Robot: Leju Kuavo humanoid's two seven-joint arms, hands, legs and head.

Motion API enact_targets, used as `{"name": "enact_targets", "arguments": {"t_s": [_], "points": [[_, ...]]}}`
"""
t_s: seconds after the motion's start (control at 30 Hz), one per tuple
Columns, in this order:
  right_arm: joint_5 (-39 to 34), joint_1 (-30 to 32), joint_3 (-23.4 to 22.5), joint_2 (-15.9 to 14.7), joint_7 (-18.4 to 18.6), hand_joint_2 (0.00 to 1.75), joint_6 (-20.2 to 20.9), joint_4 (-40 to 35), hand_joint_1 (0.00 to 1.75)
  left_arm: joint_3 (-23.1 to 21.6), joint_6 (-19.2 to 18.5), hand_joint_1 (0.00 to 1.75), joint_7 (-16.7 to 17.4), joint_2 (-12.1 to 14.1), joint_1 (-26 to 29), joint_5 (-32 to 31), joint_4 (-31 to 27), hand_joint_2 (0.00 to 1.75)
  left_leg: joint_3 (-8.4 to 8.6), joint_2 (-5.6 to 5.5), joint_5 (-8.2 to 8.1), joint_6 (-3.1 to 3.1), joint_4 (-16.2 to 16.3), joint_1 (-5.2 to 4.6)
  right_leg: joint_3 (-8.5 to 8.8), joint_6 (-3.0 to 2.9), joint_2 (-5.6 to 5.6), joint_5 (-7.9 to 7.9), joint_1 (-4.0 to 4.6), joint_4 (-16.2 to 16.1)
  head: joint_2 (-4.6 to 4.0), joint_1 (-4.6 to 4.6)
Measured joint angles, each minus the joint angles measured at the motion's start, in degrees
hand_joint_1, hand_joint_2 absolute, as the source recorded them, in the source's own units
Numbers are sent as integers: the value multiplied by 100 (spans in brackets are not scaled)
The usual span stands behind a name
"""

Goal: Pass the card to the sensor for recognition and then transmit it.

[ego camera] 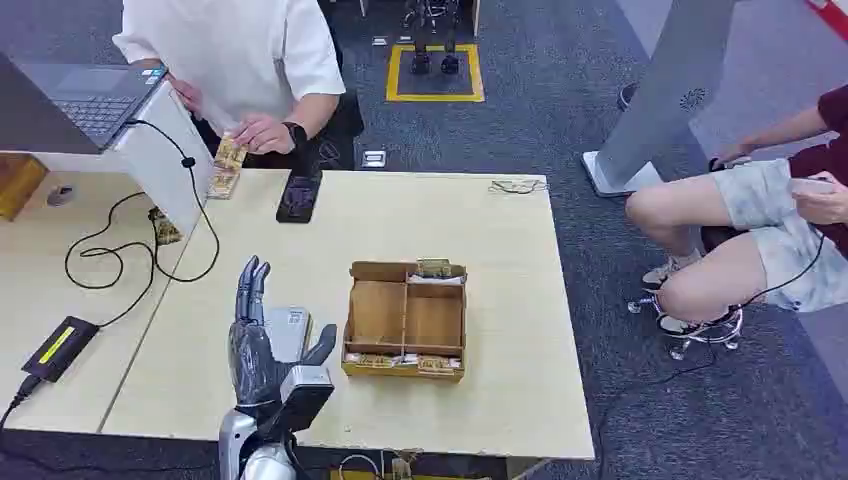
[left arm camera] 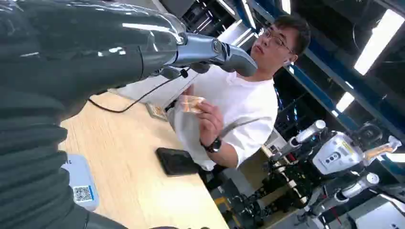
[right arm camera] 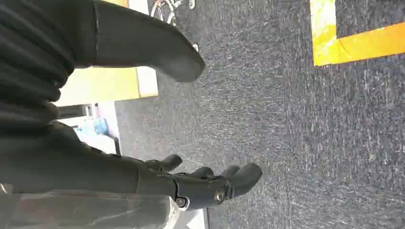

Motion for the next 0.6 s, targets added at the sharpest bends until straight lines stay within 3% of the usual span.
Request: {"name": "enact_targets", "arguments": {"t_s": [0.6], "points": [[236, -33, -275, 105, -114, 175, -55, -286, 0, -37, -2, 0, 22, -46, -65, 211, -2, 175, 2, 0, 1, 0, 1, -1, 1, 2, 1, 5, -1, 0, 0, 0]]}}
